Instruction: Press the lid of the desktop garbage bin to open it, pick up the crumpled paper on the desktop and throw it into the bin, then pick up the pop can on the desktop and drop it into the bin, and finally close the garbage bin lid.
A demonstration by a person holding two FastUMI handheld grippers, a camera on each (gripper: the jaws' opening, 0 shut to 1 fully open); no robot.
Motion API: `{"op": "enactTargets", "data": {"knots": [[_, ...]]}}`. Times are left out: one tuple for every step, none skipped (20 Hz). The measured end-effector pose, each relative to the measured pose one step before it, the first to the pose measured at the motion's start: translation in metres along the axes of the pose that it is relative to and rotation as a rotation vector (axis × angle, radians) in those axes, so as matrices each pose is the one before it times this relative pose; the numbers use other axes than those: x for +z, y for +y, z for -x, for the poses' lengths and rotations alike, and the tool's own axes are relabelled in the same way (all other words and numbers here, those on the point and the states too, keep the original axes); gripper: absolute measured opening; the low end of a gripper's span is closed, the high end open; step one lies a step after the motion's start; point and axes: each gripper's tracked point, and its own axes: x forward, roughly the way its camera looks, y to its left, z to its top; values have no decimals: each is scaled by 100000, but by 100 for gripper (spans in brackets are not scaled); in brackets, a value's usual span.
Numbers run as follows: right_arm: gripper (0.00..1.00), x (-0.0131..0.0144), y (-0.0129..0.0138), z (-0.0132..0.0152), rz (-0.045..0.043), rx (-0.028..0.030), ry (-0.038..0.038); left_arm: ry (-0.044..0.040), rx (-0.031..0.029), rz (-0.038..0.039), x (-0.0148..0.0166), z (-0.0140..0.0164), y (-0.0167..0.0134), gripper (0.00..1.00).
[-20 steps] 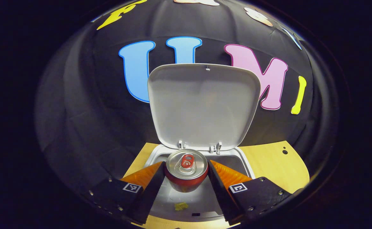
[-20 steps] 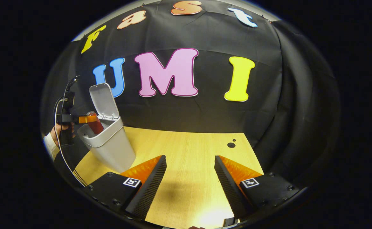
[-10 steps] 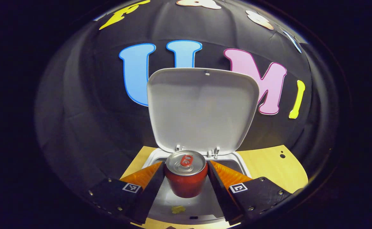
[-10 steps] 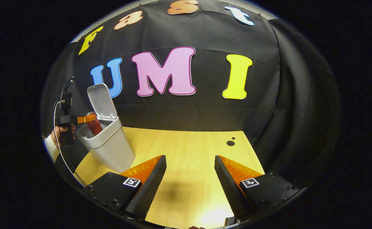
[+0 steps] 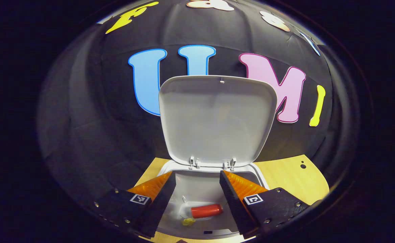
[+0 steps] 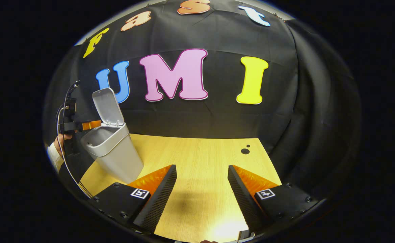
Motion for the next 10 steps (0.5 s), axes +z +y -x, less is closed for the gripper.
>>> {"op": "enactTargets", "data": {"knots": [[98, 79, -23, -11, -67, 37, -139, -1544, 151, -1273, 579, 164, -27, 86], [99, -30, -43, 30, -289, 0, -25, -1319, 285, -1554, 656, 356, -51, 86], [98, 55, -55, -23, -252, -102, -163, -2264, -945, -1368, 1002, 428, -362, 86], [99, -22, -84, -2, -238, -303, -115, -3411, -608, -1330, 1381, 472, -357, 86], [98, -72, -115, 18, -226, -204, 192, -4411, 16, -1677, 1671, 495, -257, 85], [98, -30, -113, -96, -282, -123, 98, -4796, 57, -1724, 1948, 520, -223, 85], [98, 22, 26, -103, -325, 6, 34, -5132, -1, -602, 2092, 445, -214, 85], [98, -4, 62, 74, -127, 156, -33, -5342, -811, 646, 2210, 410, -459, 85], [99, -9, 5, -9, 175, -27, -50, -4588, -834, 1708, 2032, 259, -463, 85], [98, -35, 24, 19, 230, -88, 40, -2803, -1232, 1899, 1468, 264, -357, 85]]}}
